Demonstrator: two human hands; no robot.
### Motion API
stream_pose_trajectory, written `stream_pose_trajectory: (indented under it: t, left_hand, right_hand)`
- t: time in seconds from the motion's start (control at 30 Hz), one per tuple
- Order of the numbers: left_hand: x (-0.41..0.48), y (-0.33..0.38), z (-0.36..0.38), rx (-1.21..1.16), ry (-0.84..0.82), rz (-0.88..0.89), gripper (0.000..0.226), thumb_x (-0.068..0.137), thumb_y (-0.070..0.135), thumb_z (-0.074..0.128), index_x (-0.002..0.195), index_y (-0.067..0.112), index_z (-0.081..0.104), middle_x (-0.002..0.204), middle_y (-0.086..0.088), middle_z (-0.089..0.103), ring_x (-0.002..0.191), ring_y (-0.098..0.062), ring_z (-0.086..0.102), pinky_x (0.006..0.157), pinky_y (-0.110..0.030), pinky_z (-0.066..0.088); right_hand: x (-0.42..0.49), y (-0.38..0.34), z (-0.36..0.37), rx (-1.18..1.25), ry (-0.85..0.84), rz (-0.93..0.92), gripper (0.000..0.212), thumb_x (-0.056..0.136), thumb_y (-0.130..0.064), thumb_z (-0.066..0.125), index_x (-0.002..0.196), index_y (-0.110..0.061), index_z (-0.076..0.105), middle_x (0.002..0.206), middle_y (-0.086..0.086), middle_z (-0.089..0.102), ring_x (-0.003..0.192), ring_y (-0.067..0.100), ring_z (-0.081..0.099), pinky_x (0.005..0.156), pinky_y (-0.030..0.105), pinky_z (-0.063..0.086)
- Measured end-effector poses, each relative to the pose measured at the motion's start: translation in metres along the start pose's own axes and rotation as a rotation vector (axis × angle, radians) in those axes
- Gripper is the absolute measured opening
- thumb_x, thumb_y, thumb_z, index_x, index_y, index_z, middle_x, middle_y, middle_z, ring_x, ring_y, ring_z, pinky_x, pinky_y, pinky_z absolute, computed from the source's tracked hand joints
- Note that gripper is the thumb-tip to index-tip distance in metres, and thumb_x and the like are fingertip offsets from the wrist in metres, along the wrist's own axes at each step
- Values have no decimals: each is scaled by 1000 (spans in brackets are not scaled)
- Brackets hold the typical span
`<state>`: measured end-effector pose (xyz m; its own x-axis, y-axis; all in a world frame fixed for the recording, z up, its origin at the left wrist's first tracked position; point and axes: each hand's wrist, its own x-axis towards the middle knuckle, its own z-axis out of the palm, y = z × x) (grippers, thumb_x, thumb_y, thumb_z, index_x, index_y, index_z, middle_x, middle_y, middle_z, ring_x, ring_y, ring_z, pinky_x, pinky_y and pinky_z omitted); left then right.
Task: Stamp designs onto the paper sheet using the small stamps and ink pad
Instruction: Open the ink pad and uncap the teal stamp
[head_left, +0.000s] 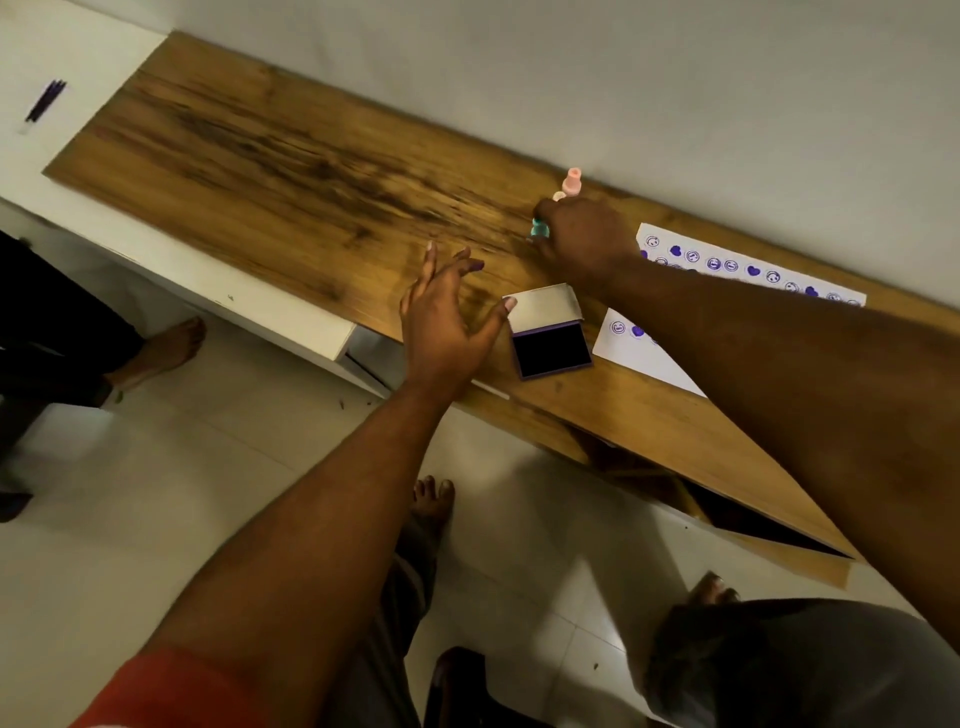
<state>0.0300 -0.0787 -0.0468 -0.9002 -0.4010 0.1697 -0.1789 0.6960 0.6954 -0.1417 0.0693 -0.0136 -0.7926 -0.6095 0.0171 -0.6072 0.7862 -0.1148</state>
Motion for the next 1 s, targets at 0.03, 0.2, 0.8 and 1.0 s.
stream_pose_trajectory:
  t: [0.03, 0.2, 0.8, 1.0]
  left_hand:
    - [1, 0, 0, -1, -6, -8, 56, 92, 61, 68, 137, 29, 60, 159, 1, 52, 161, -18, 21, 121, -47, 21]
    - [6, 3, 3, -17, -8, -20, 56, 92, 57, 70, 138, 27, 60, 157, -4, 53, 159, -19, 26, 117, -44, 22]
    - [18, -5, 7, 191, -103, -121, 41, 93, 45, 69, 133, 42, 68, 136, 8, 71, 158, -23, 29, 122, -57, 17]
    - [19, -3, 2, 155, -56, -99, 35, 90, 46, 72, 124, 38, 75, 134, 8, 72, 155, -22, 34, 123, -59, 14]
  right_hand:
    - [2, -2, 2, 13, 9, -9, 32, 102, -38, 53, 124, -16, 62, 114, 15, 69, 100, 36, 66, 74, 36, 49]
    - [13, -8, 9, 81, 32, 57, 32, 96, -35, 63, 121, -15, 59, 111, 15, 69, 94, 35, 67, 69, 33, 45]
    - [-26, -41, 6, 447, -108, -253, 27, 95, -42, 67, 111, -20, 67, 96, -1, 71, 82, 14, 61, 69, 32, 47]
    - [-27, -42, 8, 352, -69, -195, 42, 97, -60, 55, 107, -20, 65, 87, -5, 64, 77, 15, 58, 63, 31, 43]
